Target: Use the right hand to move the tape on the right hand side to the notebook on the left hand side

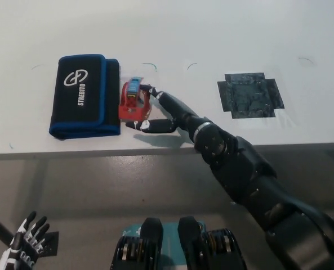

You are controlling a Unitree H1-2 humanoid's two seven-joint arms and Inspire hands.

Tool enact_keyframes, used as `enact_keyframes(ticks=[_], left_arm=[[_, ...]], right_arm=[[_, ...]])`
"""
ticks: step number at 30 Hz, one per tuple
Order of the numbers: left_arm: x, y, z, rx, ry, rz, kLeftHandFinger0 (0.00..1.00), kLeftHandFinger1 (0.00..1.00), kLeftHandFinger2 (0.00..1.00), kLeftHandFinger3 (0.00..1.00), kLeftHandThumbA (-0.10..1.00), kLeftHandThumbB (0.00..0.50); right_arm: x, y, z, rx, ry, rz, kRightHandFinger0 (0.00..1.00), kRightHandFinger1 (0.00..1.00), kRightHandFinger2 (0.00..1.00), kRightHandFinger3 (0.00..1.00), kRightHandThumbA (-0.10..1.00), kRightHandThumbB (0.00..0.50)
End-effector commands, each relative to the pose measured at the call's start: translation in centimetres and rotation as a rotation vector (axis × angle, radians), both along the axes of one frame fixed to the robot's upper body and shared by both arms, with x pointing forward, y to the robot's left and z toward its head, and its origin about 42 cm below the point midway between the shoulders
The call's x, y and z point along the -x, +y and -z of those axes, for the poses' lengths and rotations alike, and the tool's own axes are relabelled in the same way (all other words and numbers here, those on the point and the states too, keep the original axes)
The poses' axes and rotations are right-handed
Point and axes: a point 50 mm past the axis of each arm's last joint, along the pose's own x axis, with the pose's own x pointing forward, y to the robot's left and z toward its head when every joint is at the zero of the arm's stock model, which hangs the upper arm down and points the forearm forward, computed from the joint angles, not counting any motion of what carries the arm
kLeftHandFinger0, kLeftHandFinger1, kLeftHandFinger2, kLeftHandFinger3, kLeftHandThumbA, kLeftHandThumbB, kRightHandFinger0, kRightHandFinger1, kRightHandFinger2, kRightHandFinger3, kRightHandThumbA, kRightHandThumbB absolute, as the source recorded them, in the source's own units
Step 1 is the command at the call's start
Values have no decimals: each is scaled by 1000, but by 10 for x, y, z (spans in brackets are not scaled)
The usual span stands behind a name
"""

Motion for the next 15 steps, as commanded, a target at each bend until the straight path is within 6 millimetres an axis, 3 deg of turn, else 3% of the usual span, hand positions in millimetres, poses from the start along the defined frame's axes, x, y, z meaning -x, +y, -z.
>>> enact_keyframes(ticks=[1,9,15], left_arm=[[-4,4,-13,-17,-40,27,1000,1000,1000,1000,907,221],[-8,4,-13,-22,-50,25,1000,1000,1000,1000,928,196],[-8,4,-13,-26,-51,25,1000,1000,1000,1000,941,196]], right_arm=[[-5,0,-10,26,-20,-23,1000,1000,1000,1000,936,497],[-2,-12,4,8,5,3,1000,1000,1000,1000,907,484],[-2,-16,1,-37,-20,10,1000,1000,1000,1000,879,494]])
